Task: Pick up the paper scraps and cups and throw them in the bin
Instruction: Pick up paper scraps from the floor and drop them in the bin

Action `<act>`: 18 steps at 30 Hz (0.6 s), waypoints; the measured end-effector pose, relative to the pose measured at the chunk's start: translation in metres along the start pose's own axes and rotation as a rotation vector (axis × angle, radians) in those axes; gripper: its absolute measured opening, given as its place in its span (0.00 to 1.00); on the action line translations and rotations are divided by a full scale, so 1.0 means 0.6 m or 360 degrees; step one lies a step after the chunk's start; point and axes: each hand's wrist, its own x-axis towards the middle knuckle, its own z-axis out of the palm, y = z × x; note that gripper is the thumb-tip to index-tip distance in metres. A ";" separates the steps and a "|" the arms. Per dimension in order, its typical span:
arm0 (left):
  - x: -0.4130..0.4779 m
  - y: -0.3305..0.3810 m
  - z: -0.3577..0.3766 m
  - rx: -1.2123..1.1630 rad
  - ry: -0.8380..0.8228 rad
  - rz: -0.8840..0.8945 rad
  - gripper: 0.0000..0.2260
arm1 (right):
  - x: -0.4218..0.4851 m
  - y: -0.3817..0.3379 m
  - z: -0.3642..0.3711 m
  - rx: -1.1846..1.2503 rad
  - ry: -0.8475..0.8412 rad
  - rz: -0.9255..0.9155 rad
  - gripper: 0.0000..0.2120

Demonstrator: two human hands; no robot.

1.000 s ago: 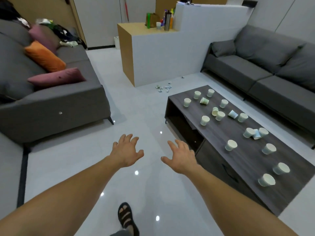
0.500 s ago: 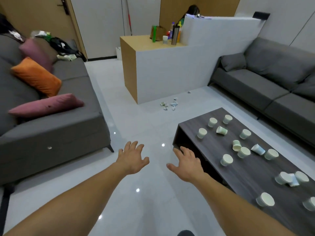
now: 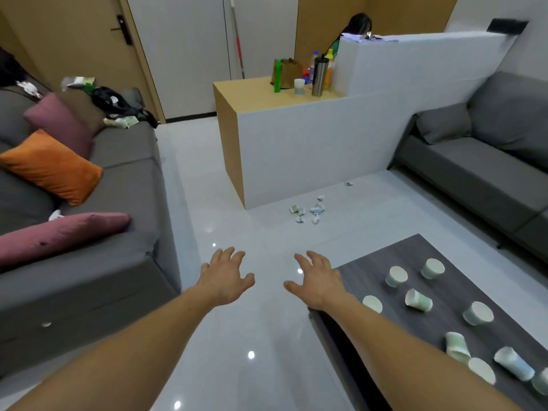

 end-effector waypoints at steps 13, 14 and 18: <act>0.480 -0.001 -0.096 -0.0001 -0.0083 0.0117 0.32 | 0.430 0.025 -0.101 -0.0049 -0.0051 0.0104 0.38; 0.520 -0.003 -0.109 0.0004 -0.0108 0.0138 0.32 | 0.462 0.026 -0.114 -0.0043 -0.0056 0.0138 0.38; 0.675 0.003 -0.158 0.0051 -0.0140 0.0248 0.32 | 0.581 0.042 -0.154 0.0011 -0.0023 0.0275 0.37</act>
